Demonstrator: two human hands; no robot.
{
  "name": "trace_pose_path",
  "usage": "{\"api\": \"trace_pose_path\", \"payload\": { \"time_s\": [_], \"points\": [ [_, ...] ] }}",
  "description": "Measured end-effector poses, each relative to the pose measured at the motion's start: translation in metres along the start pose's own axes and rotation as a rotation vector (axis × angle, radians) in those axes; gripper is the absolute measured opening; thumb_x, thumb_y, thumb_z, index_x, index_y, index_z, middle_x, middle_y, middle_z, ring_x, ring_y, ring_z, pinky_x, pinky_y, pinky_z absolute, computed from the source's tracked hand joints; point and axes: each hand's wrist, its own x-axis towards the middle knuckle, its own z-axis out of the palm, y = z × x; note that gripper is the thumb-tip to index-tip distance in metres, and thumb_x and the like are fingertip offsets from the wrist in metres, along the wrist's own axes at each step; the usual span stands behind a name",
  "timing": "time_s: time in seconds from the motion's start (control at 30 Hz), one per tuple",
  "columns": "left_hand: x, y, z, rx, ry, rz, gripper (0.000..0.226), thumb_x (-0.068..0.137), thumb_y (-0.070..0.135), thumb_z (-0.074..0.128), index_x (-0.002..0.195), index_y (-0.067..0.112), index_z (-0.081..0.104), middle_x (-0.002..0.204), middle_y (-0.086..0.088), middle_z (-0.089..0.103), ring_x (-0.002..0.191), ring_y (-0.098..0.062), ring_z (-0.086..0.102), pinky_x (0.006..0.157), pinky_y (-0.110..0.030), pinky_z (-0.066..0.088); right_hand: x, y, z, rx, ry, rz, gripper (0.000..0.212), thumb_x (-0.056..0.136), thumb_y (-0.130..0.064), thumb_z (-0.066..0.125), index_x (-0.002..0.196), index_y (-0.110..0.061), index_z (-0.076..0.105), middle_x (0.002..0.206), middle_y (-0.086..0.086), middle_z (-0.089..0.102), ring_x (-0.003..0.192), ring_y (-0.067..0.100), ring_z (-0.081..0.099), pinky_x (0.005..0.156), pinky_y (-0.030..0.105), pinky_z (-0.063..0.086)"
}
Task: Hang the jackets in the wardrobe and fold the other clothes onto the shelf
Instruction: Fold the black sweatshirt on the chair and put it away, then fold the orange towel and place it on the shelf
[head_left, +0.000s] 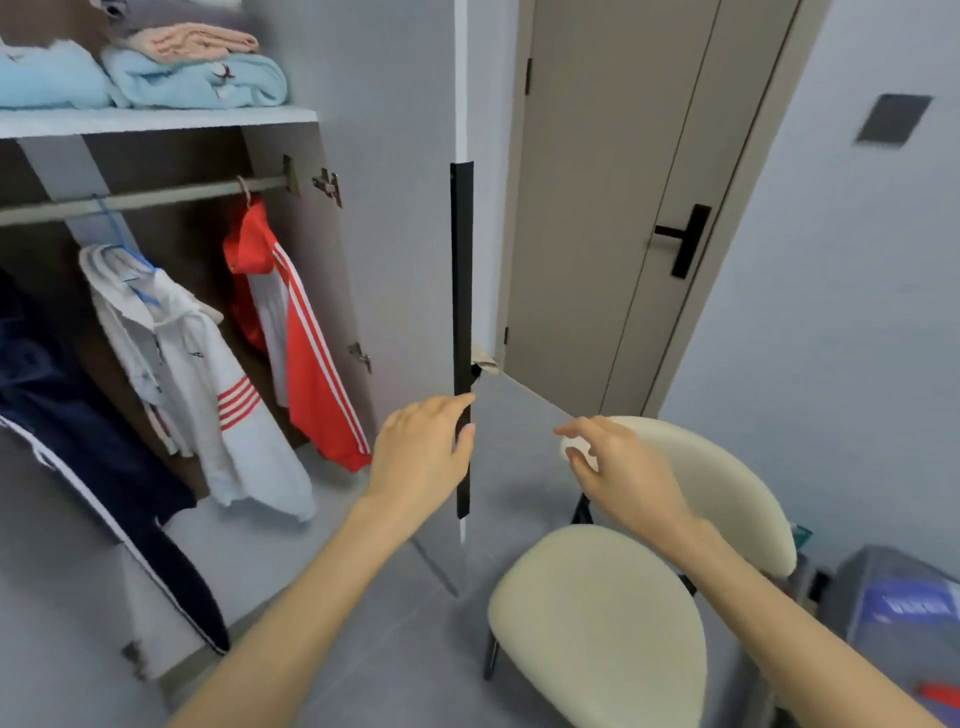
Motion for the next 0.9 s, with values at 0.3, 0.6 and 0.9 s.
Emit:
{"api": "trace_pose_path", "payload": {
  "time_s": [0.3,0.6,0.9],
  "points": [
    [-0.057,0.07,0.044,-0.109,-0.205,0.255,0.043,0.1,0.033,0.044,0.142,0.027,0.045,0.132,0.003,0.058,0.116,-0.022,0.055,0.094,-0.036,0.041,-0.148,0.042,0.007,0.022,0.068,0.37,0.027,0.097,-0.026,0.05,0.123,-0.029,0.058,0.124,-0.009,0.06,0.105,0.013,0.059,0.074,0.037,0.054],
    [-0.105,0.172,0.108,-0.189,-0.426,0.504,0.043,0.1,0.03,0.041,0.142,0.026,0.044,0.136,0.002,0.055,0.12,-0.022,0.053,0.094,-0.036,0.041,-0.287,0.099,0.004,0.047,0.124,0.746,0.029,0.092,-0.02,0.053,0.119,-0.029,0.061,0.119,-0.007,0.059,0.104,0.017,0.057,0.079,0.032,0.046],
    [-0.123,0.284,0.216,-0.217,-0.657,0.698,0.046,0.1,0.028,0.042,0.146,0.025,0.038,0.132,-0.001,0.057,0.118,-0.024,0.054,0.091,-0.037,0.045,-0.39,0.207,0.041,0.091,0.18,1.111,0.034,0.092,-0.014,0.055,0.125,-0.017,0.058,0.133,0.005,0.051,0.118,0.028,0.047,0.091,0.036,0.041]
  ]
}}
